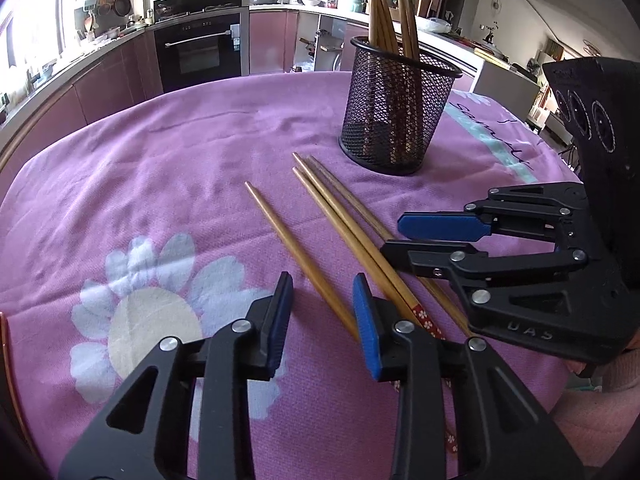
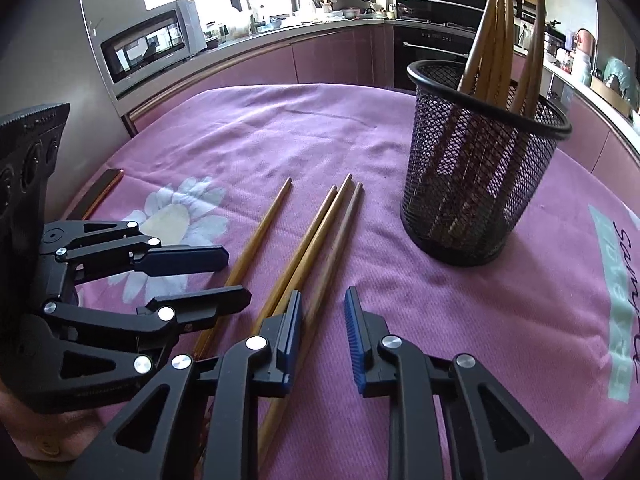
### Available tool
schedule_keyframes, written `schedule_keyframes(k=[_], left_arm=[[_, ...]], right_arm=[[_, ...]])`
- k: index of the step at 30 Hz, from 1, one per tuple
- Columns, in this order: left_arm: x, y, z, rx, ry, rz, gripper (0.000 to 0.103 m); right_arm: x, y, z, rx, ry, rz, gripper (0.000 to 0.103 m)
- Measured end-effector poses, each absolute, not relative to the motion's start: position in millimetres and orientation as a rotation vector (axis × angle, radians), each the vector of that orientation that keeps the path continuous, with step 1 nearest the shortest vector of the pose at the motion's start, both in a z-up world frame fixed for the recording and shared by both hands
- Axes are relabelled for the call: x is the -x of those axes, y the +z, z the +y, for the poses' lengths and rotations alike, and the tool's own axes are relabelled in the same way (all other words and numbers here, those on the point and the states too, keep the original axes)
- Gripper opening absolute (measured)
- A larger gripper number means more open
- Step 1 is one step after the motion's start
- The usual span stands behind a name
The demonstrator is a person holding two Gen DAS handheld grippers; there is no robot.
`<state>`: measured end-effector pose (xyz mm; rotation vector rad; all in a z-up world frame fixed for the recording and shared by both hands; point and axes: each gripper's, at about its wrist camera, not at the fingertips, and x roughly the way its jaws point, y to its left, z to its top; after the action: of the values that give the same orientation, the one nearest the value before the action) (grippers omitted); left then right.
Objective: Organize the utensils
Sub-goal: 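Move both open grippers back over the remaining chopstick pile, then close the right gripper on a chopstick while the left gripper closes on another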
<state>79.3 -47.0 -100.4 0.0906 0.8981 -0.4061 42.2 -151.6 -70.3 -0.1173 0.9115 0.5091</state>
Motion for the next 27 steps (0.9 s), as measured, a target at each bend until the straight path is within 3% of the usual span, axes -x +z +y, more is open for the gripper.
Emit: schedule_keyframes(k=[5, 10, 27], left_arm=[[-81, -101, -49, -0.088, -0.392, 0.896, 0.029], [-86, -101, -44, -0.064, -0.372, 0.902, 0.018], [-84, -100, -45, -0.030, -0.327, 0.905, 0.012]], right_arm=[[-51, -71, -151, 0.090, 0.504, 0.912, 0.014], [-55, -71, -152, 0.077, 0.500, 0.911, 0.010], [-52, -70, -165, 0.017, 0.515, 0.923, 0.006]])
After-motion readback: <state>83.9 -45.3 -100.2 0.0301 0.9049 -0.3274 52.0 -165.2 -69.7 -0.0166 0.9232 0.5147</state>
